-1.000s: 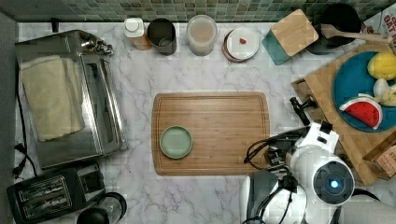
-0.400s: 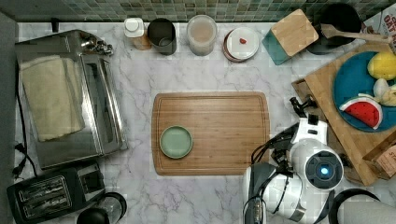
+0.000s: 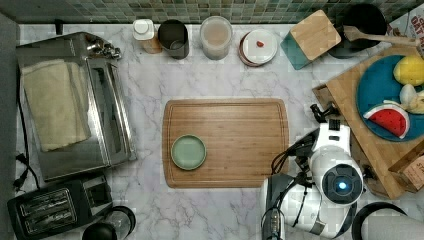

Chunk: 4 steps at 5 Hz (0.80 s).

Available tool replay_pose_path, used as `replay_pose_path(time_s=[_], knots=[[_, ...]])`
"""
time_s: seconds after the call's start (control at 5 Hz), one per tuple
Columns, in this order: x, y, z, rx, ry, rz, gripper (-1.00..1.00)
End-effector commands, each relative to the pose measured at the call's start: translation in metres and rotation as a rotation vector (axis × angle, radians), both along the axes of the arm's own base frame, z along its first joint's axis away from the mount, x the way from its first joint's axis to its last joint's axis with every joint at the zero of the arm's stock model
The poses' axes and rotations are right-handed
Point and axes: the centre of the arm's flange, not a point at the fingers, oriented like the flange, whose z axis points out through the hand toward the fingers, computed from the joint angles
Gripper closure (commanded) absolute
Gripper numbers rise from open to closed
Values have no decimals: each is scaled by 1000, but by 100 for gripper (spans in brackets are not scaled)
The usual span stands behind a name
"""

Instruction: Open the drawer.

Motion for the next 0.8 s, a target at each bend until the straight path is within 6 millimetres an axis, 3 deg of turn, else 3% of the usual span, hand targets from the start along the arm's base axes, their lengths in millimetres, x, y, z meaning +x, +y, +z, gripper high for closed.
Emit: replay_pose_path(time_s=[0.2,0.4,0.8], knots=[[10,-75,7,-47,-52,1,-100],[6,-89,7,-45,-78,-18,-100],[2,-86,-13,-44,-60,-87,-100]])
